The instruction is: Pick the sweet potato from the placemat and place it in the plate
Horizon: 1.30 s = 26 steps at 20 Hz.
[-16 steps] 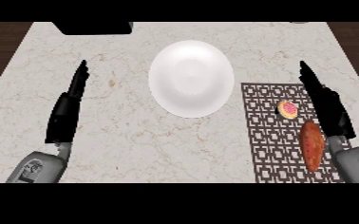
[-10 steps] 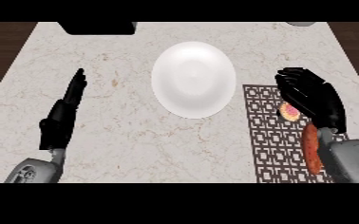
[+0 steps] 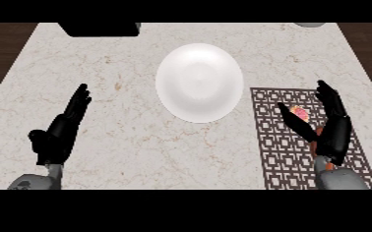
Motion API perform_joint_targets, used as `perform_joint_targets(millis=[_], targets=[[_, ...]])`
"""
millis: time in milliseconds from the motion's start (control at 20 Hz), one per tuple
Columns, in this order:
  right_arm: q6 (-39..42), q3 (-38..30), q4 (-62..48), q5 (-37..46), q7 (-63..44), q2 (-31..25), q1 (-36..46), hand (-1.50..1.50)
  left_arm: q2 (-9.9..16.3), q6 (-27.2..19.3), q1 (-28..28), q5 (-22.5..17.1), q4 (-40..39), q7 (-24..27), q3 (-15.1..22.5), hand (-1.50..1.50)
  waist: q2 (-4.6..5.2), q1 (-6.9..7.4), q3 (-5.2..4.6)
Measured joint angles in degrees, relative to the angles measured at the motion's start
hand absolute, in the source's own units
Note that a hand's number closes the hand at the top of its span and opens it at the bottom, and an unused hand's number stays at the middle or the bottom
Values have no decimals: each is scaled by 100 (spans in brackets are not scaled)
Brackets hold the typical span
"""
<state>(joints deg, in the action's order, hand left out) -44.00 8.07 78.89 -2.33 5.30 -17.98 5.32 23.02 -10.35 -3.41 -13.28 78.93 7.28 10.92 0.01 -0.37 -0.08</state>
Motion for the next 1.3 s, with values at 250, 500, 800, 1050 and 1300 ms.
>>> perform_joint_targets(millis=[250, 500, 800, 1050, 1300], targets=[[-799, 347, 736, 845, -318, 62, -721, -150, -46, 274, 66, -57, -216, 230, -164, 0, -10, -12, 0], [-947, 470, 1569, 1701, -1468, -460, -1511, -150, -67, 338, 49, -17, -246, 184, -239, 0, -16, -22, -8], [-93, 641, 2240, 2422, -3266, -1335, -2132, -150, -93, 317, 35, 26, -213, 189, -283, 0, -5, -13, -22], [974, 670, 2821, 2551, -4682, -1936, -2234, -150, -111, 390, 11, 63, -286, 191, -298, 0, 1, 12, -15], [1756, 610, 3374, 2555, -5720, -2102, -2152, -150, -160, 481, 4, 89, -267, 144, -365, 0, -2, 23, -3]])
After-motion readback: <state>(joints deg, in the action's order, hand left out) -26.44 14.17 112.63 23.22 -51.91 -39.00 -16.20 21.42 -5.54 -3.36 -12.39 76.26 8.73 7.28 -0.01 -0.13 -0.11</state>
